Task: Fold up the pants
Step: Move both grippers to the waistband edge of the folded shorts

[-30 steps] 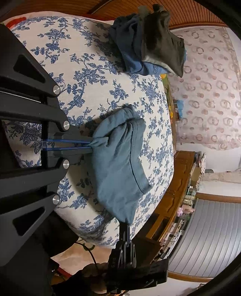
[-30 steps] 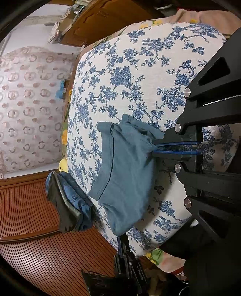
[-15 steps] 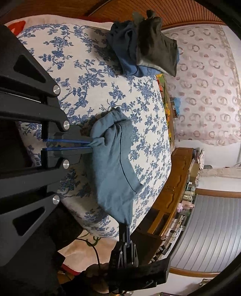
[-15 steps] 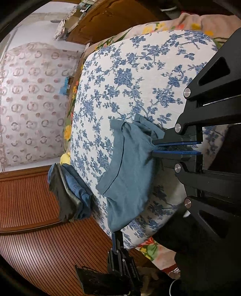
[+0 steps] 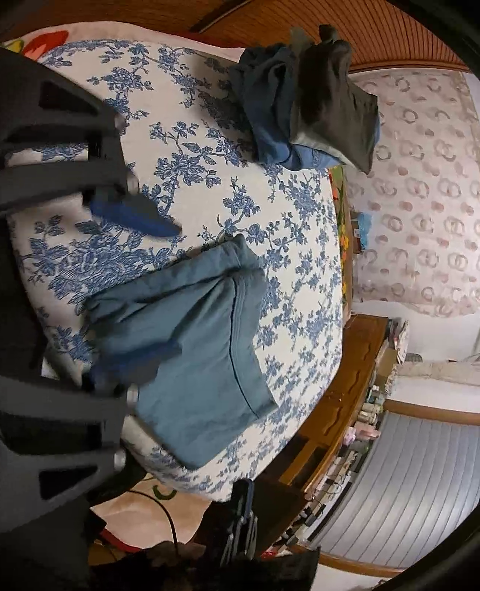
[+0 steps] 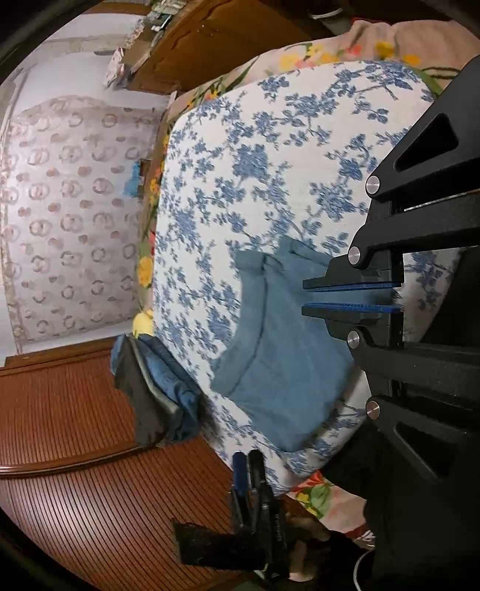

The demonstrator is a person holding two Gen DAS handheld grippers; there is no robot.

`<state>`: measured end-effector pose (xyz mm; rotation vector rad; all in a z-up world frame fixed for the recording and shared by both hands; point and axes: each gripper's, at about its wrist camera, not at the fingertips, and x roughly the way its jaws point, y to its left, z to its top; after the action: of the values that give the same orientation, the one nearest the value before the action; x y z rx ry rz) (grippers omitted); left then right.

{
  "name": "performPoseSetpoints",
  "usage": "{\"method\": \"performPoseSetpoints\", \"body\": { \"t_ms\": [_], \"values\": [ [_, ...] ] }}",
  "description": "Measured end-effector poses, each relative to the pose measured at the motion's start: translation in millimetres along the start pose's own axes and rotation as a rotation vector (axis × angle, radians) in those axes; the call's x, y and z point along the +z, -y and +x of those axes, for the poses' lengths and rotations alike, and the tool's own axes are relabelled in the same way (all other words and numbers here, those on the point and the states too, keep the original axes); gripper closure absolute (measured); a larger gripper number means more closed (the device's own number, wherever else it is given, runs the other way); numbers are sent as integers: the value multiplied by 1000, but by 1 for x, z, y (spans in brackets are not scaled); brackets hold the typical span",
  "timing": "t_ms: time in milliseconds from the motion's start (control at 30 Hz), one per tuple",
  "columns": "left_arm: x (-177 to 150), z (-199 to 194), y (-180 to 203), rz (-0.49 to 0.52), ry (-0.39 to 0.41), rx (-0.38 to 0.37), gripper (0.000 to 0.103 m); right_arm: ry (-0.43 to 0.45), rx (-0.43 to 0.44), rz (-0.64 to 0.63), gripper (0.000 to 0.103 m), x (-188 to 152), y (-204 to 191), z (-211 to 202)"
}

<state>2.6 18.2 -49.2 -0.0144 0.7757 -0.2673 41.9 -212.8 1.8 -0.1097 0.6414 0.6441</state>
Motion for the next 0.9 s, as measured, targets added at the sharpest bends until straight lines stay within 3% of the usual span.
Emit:
{"method": "performPoseSetpoints", "body": {
  "t_ms": [67,200,900],
  "values": [
    [3,7,-2,-7,8,-9,25,6,-9,1,93,1,0,3],
    [12,21,-4,-23,1,0,24,3,-18,9,67,2,0,16],
    [37,84,-30,-64,-67,45,24,-98,-81,0,64,43,11,116]
  ]
}}
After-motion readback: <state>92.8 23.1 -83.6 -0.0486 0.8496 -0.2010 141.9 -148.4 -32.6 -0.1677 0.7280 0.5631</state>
